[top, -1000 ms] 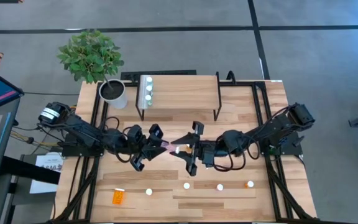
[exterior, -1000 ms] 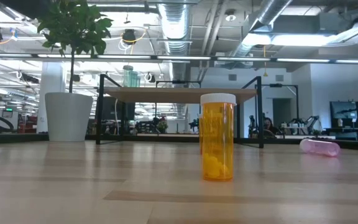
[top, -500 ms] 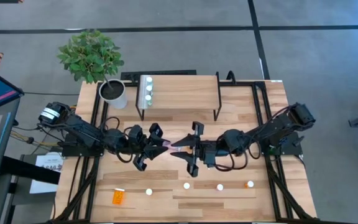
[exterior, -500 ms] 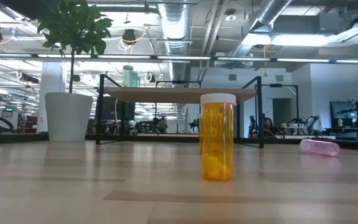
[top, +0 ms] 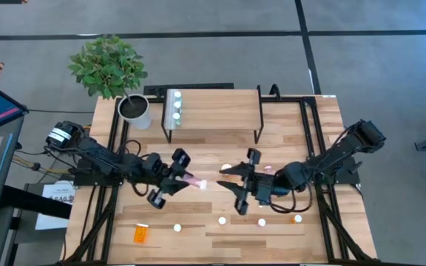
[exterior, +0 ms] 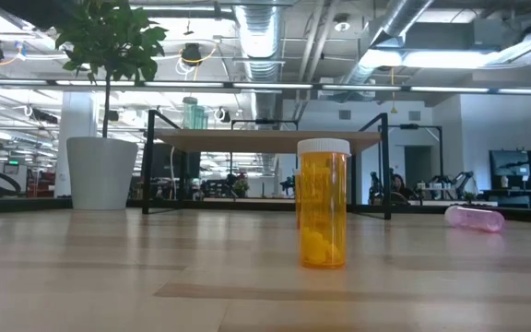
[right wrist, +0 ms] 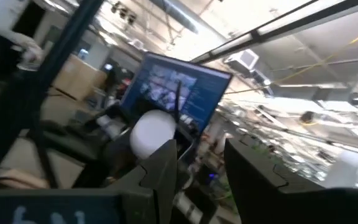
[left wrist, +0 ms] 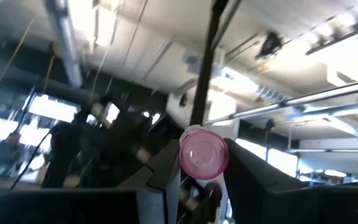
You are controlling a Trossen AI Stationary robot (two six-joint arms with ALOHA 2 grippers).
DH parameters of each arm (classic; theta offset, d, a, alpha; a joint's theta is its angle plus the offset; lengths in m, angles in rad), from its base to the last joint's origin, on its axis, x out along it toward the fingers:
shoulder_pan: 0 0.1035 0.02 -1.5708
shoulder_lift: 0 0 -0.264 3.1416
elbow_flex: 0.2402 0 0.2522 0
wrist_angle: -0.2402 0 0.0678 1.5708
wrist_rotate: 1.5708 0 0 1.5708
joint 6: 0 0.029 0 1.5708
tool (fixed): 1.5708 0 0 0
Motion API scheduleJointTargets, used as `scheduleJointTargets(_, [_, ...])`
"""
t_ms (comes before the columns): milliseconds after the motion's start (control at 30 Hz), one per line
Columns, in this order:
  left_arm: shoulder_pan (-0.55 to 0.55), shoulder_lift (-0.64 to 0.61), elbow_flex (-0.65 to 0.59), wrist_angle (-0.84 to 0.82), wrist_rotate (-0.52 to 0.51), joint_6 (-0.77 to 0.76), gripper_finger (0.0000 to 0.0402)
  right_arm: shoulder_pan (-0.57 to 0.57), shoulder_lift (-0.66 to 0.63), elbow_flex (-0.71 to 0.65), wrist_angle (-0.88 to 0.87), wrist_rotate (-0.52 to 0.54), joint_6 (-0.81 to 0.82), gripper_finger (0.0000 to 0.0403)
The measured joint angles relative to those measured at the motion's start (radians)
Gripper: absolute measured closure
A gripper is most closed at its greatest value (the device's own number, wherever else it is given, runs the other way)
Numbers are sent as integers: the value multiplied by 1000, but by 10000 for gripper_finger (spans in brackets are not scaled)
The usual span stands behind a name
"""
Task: Pick and place medicine bottles onto shelf by color
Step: Put the top pink pill bottle on the shelf
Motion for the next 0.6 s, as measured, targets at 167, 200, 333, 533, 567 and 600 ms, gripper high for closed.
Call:
scheduleJointTargets(167, [-10,-18,-84,64,-70,71,315,-26,-81,-198,166,-78,138,262])
scheduleJointTargets(200, [-10,-19,-91,67,-100,73,315,-44,-84,-238,220,-127,185,264])
scheduleJointTargets(333, [6,-18,-94,59,-151,98,315,-137,-42,-353,396,-273,405,265])
scheduleJointTargets(533, [14,-18,-91,36,-172,213,315,-234,119,-329,462,-321,613,252])
scheduleJointTargets(567, [14,-18,-91,20,-189,224,315,-244,149,-306,472,-337,632,250])
scheduleJointTargets(600, [14,-18,-91,5,-198,232,315,-252,177,-284,488,-360,648,249])
